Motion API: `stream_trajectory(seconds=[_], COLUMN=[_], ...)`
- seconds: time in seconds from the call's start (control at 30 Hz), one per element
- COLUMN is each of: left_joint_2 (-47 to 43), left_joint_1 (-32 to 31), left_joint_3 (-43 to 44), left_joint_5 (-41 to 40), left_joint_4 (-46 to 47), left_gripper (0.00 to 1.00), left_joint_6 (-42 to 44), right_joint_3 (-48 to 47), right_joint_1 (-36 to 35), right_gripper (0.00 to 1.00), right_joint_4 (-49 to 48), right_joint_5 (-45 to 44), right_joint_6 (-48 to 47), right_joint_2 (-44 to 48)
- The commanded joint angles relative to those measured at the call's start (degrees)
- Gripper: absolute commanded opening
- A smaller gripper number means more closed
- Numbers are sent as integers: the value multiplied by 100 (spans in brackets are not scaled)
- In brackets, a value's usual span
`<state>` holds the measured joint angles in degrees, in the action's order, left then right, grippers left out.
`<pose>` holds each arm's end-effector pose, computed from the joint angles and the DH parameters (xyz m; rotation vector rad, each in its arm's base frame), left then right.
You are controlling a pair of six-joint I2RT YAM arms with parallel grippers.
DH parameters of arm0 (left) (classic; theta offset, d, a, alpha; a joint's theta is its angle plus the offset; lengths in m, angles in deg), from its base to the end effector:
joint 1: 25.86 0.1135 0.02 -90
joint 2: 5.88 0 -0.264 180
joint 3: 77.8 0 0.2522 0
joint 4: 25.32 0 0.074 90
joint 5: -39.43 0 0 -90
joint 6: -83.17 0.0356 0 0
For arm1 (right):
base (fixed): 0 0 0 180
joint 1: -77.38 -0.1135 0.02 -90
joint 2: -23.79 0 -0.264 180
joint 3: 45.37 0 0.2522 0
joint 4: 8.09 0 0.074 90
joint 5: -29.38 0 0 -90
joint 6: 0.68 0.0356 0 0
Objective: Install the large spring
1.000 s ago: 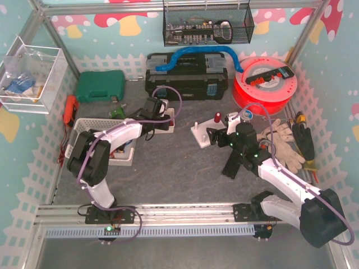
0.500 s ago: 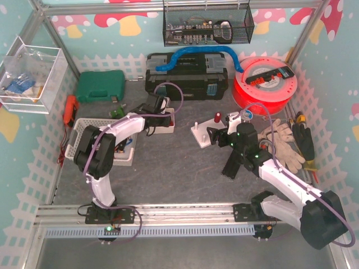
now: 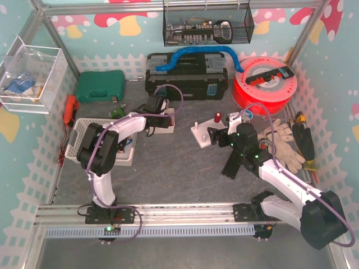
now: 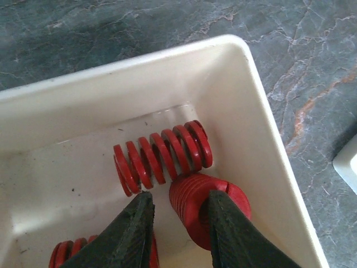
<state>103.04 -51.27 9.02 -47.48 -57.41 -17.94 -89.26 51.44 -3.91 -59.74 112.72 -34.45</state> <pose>0.3635 -0.1748 0.1795 0.3388 2.5230 -0.3229 0.2059 0.1008 0.2406 -0.0537 1.9386 0.5959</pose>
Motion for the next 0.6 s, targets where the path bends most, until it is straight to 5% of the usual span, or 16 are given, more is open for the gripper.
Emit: stream_trajectory(seconds=[0.0, 0.57], left_joint_2=[51, -87], left_joint_1=[54, -9], left_joint_3=[109, 473], left_joint_5=[-478, -171], left_joint_4=[-143, -125], left_gripper=[31, 34], left_joint_6=[117, -8], right_joint_3=[60, 69], right_joint_1=[-26, -26], right_gripper=[99, 99], right_joint_4=[-72, -51], right_joint_5=[-89, -150], right_joint_6=[-45, -63], right_joint_2=[60, 137])
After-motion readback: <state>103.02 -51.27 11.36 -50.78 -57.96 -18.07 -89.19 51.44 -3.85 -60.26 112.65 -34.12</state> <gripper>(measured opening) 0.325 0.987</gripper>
